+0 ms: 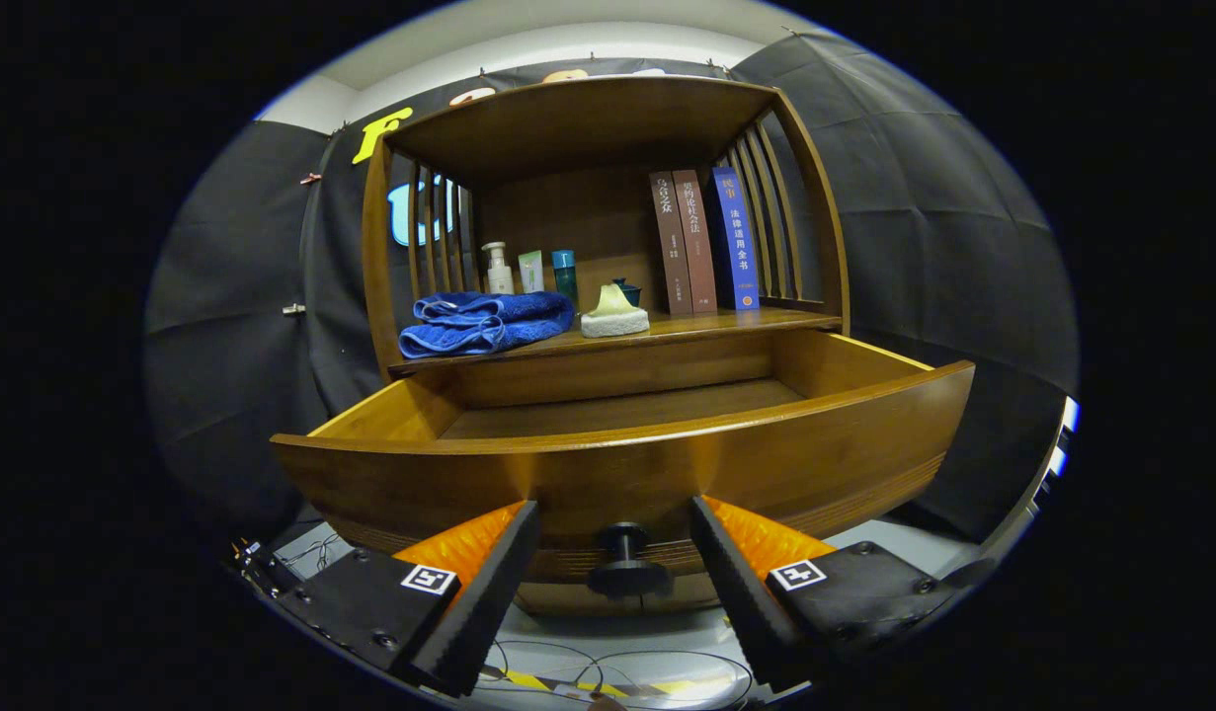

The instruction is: Pull open the drawer, take out the items inside it, and place them on the countertop above the cabinet.

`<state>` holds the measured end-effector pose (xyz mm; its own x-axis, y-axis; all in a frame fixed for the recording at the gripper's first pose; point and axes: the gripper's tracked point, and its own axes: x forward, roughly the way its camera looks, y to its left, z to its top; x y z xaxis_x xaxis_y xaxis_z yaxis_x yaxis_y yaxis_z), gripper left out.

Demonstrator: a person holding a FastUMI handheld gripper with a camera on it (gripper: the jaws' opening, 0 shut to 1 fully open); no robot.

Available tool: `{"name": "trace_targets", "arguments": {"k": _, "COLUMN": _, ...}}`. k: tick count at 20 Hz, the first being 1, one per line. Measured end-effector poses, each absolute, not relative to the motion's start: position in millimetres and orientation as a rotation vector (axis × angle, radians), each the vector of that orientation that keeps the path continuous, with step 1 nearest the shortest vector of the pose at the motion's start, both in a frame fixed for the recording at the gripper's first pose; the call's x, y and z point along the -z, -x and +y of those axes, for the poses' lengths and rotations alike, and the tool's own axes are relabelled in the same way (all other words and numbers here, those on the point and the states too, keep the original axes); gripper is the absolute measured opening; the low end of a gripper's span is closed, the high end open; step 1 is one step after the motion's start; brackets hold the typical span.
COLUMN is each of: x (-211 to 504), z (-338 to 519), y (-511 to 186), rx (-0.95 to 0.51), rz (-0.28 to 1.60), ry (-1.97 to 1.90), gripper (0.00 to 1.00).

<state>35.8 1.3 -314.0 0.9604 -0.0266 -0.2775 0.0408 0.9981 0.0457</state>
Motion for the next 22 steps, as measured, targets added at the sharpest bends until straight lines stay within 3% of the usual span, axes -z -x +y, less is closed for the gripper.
{"name": "trace_targets", "arguments": {"k": 10, "x": 312, "z": -1, "y": -128, "rx": 0.040, "rz": 0.262, "ry": -0.059, "gripper": 0.99}}
{"name": "trace_targets", "arguments": {"k": 22, "x": 318, "z": -3, "y": -192, "rx": 0.042, "rz": 0.262, "ry": -0.061, "gripper": 0.99}}
